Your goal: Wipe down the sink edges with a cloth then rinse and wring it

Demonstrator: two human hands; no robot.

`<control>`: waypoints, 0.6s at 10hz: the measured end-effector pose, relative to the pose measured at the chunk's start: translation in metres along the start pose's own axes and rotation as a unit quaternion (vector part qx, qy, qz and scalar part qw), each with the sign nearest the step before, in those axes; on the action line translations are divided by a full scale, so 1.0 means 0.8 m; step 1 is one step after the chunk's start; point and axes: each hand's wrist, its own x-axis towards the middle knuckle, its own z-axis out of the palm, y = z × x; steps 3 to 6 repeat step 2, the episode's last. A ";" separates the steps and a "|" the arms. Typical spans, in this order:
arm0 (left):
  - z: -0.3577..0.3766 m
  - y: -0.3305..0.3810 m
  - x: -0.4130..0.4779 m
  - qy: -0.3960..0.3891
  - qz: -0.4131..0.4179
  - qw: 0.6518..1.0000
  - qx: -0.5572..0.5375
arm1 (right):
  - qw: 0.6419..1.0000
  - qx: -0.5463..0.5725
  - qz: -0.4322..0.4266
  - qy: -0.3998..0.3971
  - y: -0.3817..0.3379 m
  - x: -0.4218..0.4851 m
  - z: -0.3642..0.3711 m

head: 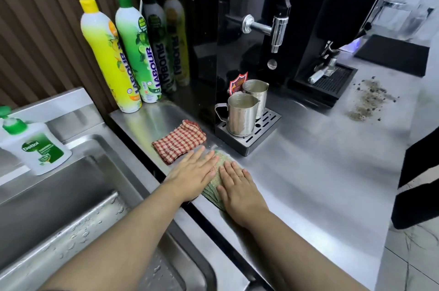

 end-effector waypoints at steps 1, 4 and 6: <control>-0.010 -0.004 -0.044 0.010 -0.048 0.993 -0.104 | 0.999 0.048 -0.002 -0.014 -0.003 -0.020 -0.005; -0.004 -0.007 -0.148 0.018 -0.060 0.986 -0.152 | 0.993 0.057 -0.083 0.053 -0.026 -0.086 0.011; -0.004 -0.007 -0.148 0.018 -0.060 0.986 -0.152 | 0.993 0.057 -0.083 0.053 -0.026 -0.086 0.011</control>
